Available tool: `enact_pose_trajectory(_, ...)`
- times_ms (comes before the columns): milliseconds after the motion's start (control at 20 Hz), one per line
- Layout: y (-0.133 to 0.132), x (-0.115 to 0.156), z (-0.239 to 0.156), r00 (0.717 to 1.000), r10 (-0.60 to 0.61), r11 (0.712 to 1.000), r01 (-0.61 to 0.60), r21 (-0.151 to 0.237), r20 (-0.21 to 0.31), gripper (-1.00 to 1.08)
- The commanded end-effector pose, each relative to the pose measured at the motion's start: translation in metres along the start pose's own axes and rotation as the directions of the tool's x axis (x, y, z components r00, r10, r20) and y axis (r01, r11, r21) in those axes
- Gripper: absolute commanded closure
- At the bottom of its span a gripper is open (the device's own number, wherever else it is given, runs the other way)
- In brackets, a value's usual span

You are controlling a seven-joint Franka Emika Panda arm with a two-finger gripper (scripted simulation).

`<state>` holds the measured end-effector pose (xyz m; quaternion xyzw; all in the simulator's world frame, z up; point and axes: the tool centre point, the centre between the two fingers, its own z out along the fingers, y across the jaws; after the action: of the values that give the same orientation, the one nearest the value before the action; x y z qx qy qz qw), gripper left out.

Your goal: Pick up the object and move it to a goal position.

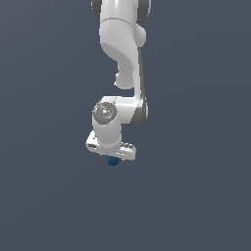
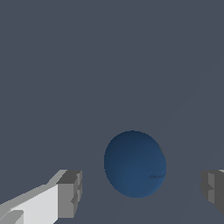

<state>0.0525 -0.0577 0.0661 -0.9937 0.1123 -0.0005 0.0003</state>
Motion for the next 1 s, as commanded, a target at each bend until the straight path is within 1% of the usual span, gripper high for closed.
enact_pose_trajectory(0,0.000,-0.001,0.014,1.000,0.001,1.000,-0.001,0.000,0.001,-0.92)
enact_pose_trajectory(200,0.000,-0.001,0.031,1.000,0.002,1.000,-0.002,-0.001,0.001,-0.92)
enact_pose_trajectory(450,0.000,0.000,0.035,1.000,0.002,1.000,-0.002,-0.001,0.001,-0.92)
enact_pose_trajectory(500,0.000,0.000,0.035,1.000,0.002,1.000,-0.002,-0.001,0.001,1.08)
enact_pose_trajectory(950,0.000,0.000,0.035,1.000,0.002,1.000,-0.002,-0.001,0.001,1.08)
